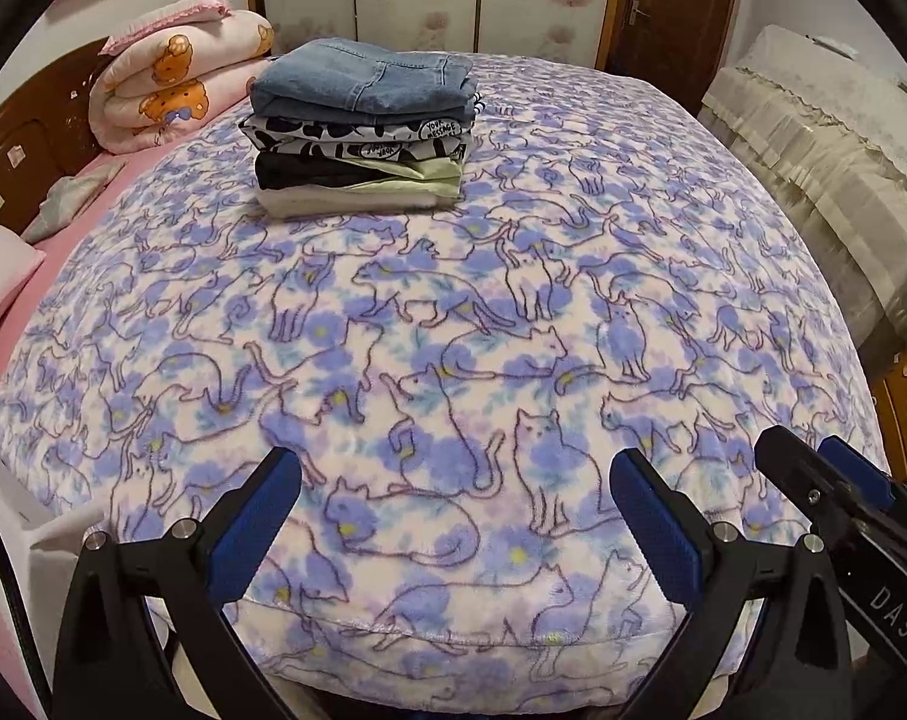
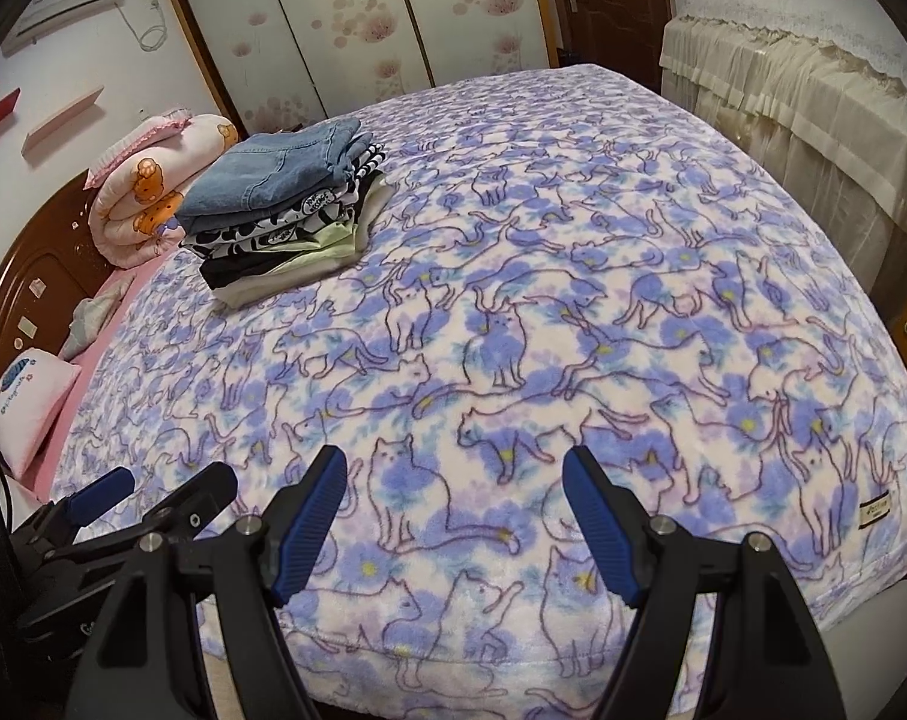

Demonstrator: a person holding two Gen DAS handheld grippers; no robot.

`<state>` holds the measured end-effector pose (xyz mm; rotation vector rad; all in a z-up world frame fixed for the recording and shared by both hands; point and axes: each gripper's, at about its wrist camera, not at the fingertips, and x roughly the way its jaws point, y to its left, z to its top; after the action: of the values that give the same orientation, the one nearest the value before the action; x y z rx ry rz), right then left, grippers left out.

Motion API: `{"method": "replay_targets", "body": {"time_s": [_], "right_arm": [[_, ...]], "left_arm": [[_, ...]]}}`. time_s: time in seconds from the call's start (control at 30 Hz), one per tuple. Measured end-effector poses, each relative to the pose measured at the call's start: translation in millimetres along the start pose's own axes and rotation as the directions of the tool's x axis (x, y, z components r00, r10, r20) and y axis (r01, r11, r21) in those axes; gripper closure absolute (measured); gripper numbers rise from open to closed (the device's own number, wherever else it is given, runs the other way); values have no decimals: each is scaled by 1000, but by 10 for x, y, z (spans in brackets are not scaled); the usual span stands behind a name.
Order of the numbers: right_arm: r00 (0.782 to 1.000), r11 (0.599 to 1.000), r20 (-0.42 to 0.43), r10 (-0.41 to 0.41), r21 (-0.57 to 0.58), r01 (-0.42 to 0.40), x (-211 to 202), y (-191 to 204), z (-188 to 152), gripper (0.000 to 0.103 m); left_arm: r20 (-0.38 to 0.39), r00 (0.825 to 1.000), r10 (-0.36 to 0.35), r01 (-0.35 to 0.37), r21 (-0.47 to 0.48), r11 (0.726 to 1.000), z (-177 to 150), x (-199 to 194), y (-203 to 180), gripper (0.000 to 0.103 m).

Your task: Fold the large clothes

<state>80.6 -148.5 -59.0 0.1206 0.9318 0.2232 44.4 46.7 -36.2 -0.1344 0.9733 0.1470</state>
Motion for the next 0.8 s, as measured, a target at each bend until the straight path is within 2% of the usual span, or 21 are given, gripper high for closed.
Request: {"method": "replay_targets", "body": {"time_s": [0.8], "right_arm": [[1000,1000,-16,16,10,-16,92,-85,-42,28]], "left_arm": [[-13,1000,3,-3,9,1000,-26,95,-19,2]]}}
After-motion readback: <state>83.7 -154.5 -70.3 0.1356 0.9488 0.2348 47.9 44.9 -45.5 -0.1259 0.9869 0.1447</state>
